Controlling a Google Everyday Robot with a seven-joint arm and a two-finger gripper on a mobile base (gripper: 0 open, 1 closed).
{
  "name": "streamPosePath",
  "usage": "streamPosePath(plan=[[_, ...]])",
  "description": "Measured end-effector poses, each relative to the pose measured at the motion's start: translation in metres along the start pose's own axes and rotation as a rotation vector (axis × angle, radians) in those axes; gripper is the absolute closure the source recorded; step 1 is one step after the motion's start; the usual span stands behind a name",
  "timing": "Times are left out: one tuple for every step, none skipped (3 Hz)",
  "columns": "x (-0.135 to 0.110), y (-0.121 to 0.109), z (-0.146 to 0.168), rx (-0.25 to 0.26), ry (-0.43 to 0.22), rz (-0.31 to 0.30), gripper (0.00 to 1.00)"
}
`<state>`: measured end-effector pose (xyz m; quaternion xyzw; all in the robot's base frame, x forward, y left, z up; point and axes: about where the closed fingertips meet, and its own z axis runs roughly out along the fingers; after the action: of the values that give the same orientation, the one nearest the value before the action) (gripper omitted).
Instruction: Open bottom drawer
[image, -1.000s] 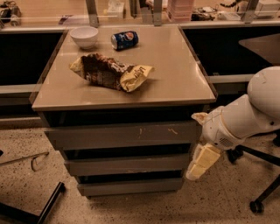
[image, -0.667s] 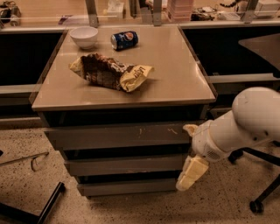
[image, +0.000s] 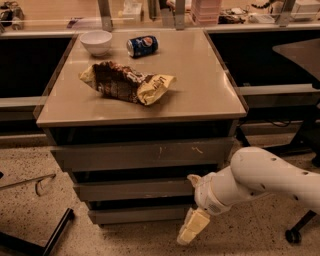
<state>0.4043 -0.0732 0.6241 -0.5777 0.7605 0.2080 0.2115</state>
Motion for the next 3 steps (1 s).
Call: streamPosePath(plan=[[0.0,0.0,0.0,0.0,0.0,0.0,0.0],[0.012,0.003,0.037,-0.035,-0.024,0.019,0.0],[0.036,0.018,0.101,-0.068,-0.034,0.065,0.0]])
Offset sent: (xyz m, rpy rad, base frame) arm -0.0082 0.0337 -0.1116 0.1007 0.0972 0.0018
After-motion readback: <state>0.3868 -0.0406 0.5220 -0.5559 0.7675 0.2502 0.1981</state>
